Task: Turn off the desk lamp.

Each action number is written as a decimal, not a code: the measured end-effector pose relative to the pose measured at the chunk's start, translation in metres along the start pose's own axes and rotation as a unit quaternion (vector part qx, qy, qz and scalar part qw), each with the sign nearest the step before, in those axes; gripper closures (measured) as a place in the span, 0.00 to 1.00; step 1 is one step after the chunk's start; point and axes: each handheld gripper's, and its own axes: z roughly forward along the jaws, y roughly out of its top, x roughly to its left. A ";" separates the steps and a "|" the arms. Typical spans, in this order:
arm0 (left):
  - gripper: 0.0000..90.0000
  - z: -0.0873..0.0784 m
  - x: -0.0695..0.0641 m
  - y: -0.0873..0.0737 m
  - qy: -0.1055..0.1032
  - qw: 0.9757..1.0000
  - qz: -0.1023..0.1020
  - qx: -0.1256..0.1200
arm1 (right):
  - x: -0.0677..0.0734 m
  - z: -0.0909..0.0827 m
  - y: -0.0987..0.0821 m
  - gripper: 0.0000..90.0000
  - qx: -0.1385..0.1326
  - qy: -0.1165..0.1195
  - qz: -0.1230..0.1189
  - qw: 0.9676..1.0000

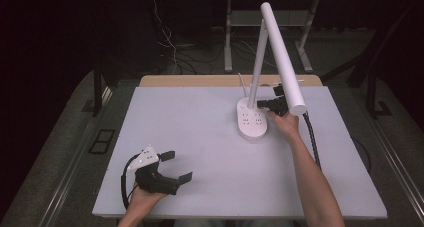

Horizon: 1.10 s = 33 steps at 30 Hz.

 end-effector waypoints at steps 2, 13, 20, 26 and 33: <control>0.00 0.000 0.000 0.000 0.000 1.000 0.000 0.000 | 0.000 -0.002 0.000 1.00 -0.001 -0.003 -0.002 1.000; 0.00 0.001 -0.001 0.000 -0.001 1.000 0.002 0.001 | 0.002 -0.026 0.005 1.00 -0.009 -0.001 -0.014 1.000; 0.00 0.001 -0.002 0.000 -0.003 1.000 0.002 0.000 | 0.006 -0.044 0.005 1.00 -0.016 0.000 -0.027 1.000; 0.00 0.002 -0.003 0.000 -0.004 1.000 0.004 0.001 | 0.010 -0.062 -0.002 0.85 -0.019 0.007 -0.021 1.000; 0.00 0.004 -0.005 0.001 -0.007 1.000 0.006 0.003 | 0.021 -0.087 -0.013 0.57 -0.030 0.004 -0.032 0.999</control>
